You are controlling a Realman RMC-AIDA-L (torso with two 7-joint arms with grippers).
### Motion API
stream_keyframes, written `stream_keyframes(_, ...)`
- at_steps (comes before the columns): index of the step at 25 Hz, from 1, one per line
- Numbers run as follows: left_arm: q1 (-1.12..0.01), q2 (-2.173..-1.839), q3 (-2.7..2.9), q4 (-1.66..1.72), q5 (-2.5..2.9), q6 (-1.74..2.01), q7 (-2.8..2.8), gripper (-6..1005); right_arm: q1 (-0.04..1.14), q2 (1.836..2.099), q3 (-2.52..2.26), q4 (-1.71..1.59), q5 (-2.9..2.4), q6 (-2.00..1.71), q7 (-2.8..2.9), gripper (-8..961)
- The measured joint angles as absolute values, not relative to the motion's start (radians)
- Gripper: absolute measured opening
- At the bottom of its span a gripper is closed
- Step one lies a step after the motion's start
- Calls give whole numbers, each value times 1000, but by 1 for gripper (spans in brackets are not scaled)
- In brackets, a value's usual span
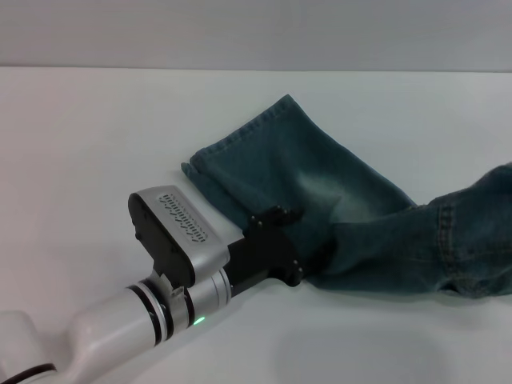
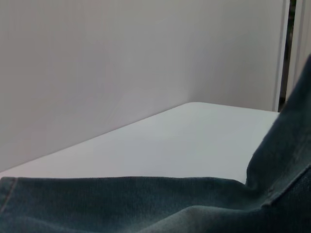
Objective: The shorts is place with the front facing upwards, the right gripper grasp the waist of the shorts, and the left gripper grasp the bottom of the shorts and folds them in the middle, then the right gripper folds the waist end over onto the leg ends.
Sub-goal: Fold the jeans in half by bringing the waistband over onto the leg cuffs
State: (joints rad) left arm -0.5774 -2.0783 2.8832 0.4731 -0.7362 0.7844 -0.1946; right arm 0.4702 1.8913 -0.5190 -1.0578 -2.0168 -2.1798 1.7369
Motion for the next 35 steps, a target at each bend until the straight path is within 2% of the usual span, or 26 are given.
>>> stream_keyframes(21,-529,-2079,2884,546,-617,811,-196,682,618,1875,-521,-874,-2021,-2078,1743,70)
stream_keyframes(35,-508,-2079,2884,596,-581,818,-203,682,744,1899,-659,-734,-2023,-1923,1720,71)
